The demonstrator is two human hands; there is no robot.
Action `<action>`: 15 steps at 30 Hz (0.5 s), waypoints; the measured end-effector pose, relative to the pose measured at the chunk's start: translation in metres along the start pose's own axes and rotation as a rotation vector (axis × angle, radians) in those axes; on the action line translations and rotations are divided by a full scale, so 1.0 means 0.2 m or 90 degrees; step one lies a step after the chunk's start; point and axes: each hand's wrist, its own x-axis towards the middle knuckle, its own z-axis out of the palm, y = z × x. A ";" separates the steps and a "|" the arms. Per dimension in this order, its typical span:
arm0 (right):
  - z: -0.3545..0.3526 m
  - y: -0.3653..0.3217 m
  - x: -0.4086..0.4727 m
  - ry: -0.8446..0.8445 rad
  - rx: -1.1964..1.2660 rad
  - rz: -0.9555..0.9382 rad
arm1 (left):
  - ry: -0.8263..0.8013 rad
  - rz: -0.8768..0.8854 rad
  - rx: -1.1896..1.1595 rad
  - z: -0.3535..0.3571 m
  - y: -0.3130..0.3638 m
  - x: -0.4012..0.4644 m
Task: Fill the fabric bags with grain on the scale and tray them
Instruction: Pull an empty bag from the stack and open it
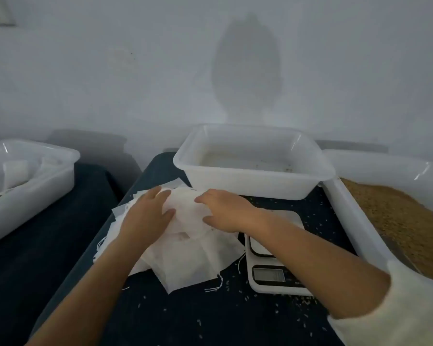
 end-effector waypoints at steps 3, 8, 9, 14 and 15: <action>0.02 -0.01 0.05 -0.062 -0.066 -0.018 | -0.042 -0.003 0.024 0.02 -0.01 0.02; 0.05 0.01 0.06 -0.084 -0.148 -0.040 | -0.104 0.006 0.016 0.04 -0.02 0.03; 0.06 0.02 0.07 -0.059 -0.177 -0.057 | -0.110 0.014 0.021 0.04 -0.02 0.03; 0.05 0.05 0.09 0.026 -0.160 -0.078 | -0.100 0.021 0.018 0.04 -0.04 0.02; 0.03 0.06 0.09 0.035 -0.116 -0.061 | -0.099 0.015 0.015 0.04 -0.04 0.02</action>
